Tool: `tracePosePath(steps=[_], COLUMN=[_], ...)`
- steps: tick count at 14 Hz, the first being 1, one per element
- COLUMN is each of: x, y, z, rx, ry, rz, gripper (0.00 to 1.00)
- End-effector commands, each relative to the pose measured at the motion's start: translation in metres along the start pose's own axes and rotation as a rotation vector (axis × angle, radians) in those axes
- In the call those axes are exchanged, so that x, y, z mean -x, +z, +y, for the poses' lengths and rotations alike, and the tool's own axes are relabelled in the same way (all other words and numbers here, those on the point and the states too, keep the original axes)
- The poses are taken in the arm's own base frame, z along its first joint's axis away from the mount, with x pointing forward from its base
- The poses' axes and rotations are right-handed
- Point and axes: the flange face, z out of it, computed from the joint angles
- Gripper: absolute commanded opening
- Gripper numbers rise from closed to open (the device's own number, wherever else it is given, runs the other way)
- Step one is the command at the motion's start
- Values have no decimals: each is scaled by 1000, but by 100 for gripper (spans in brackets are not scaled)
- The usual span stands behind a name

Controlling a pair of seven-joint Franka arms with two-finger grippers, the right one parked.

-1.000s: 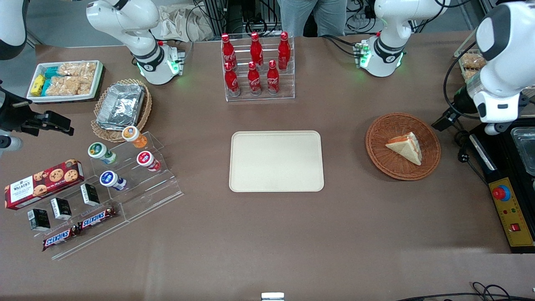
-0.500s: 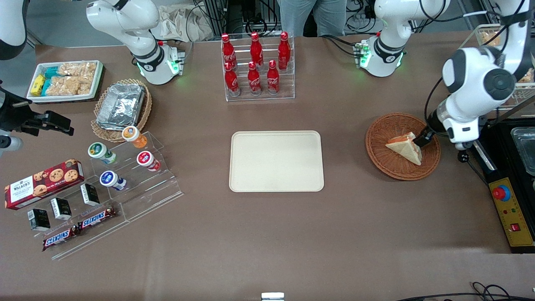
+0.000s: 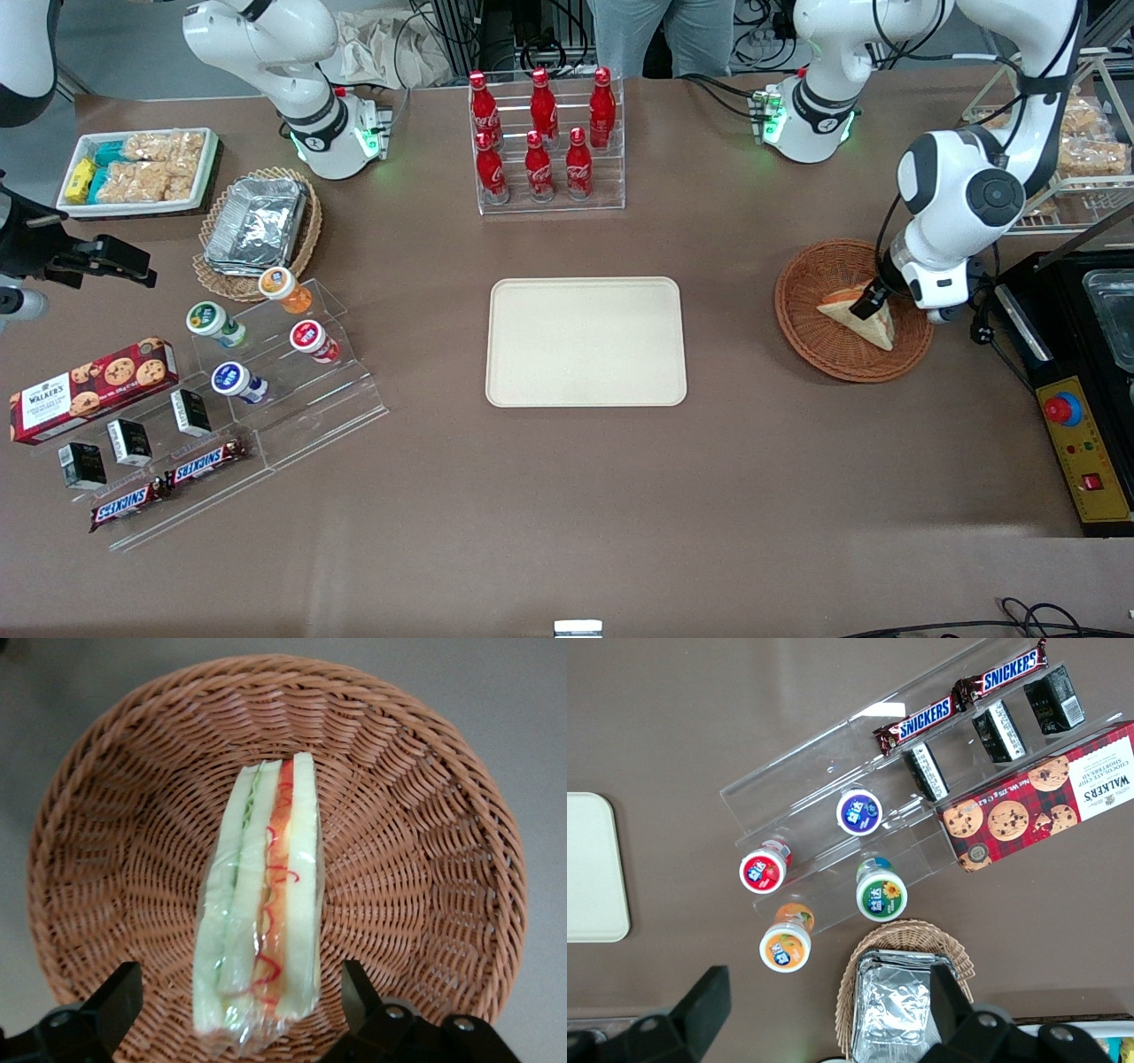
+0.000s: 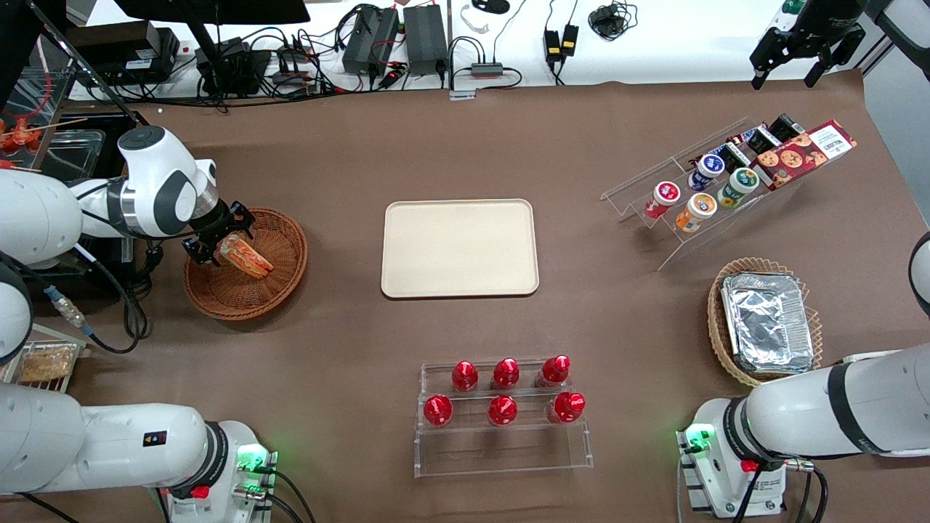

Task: Place sandwich from basket to tray
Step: 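Lower the open left gripper onto the sandwich and close on it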

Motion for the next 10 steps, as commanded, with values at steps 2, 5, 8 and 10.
tracePosePath(steps=[2,5,8,10], x=[1,-1,-2,1], y=[25,34,26,-8], z=[5,7,9,7], rx=[23,35,46,34], ry=[-9,-12,-6,13], rz=[17,24,33,32], gripper=[99,62,0,0])
